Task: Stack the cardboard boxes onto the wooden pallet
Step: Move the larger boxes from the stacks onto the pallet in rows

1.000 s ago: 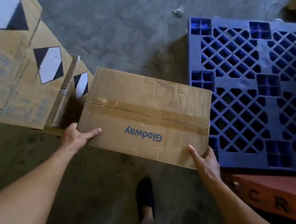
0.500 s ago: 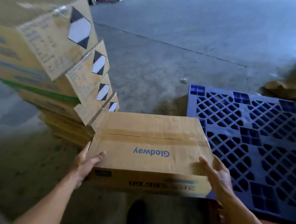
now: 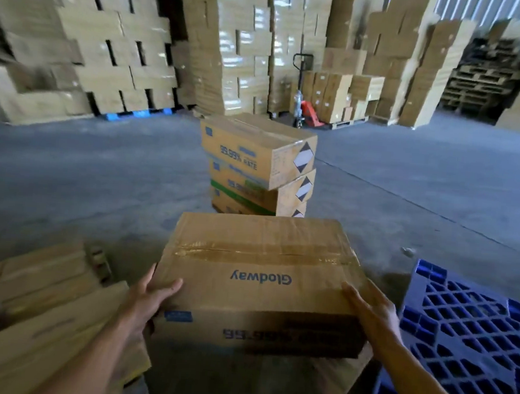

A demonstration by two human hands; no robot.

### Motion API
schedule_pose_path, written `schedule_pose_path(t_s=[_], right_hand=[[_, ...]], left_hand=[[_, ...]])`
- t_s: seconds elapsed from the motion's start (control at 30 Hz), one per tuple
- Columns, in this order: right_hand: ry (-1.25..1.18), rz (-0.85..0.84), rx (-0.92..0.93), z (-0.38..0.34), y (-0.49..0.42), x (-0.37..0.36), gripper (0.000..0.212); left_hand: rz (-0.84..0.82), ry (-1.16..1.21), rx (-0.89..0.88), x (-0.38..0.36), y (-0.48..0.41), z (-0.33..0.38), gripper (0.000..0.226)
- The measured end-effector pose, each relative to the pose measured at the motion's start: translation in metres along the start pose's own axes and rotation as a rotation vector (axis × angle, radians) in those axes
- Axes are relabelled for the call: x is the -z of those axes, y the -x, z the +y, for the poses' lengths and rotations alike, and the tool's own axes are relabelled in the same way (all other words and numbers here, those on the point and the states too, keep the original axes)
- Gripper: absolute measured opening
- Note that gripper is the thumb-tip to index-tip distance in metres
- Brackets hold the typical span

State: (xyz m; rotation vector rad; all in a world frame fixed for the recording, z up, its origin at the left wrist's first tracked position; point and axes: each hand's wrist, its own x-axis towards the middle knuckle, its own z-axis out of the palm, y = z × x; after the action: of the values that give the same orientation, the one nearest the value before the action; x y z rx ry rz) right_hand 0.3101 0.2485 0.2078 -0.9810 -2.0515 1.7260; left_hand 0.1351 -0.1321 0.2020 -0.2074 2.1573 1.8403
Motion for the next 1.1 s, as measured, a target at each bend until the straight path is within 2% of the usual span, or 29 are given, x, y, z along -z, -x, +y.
schedule_pose_path(t_s=[0.17,0.3,0.4,0.5,0.6,0.7,0.83,1.03,1.1], right_hand=[[0.043,-0.085,0.129,-0.066,0.023,-0.082,0.066],[0.080,-0.167,0.225,-0.115,0.049,-0.166,0.084],[0.138,-0.275,0.300,-0.140,0.072,-0.241,0.105],[0.161,-0.289,0.343,-0.148,0.089,-0.323,0.076],[0.237,-0.275,0.387,-0.155,0.101,-0.399,0.062],[0.252,-0.315,0.422,-0.165,0.111,-0.454,0.055],[0.236,-0.357,0.365,-0.176,0.107,-0.514,0.066],[0.251,-0.352,0.385,-0.193,0.061,-0.591,0.066],[0.273,-0.370,0.370,-0.194,0.037,-0.619,0.065]], left_hand=[[0.177,0.086,-0.097,0.102,0.021,0.018,0.096],[0.289,0.150,-0.141,0.192,0.033,0.026,0.102],[0.375,0.154,-0.140,0.274,0.040,0.024,0.099],[0.452,0.173,-0.162,0.352,0.045,0.021,0.097],[0.559,0.129,-0.175,0.418,0.050,0.019,0.092],[0.630,0.099,-0.170,0.464,0.050,0.018,0.089],[0.648,0.094,-0.187,0.506,0.028,0.008,0.074],[0.663,0.083,-0.125,0.537,-0.049,0.004,0.075],[0.635,0.182,-0.082,0.546,-0.087,-0.002,0.066]])
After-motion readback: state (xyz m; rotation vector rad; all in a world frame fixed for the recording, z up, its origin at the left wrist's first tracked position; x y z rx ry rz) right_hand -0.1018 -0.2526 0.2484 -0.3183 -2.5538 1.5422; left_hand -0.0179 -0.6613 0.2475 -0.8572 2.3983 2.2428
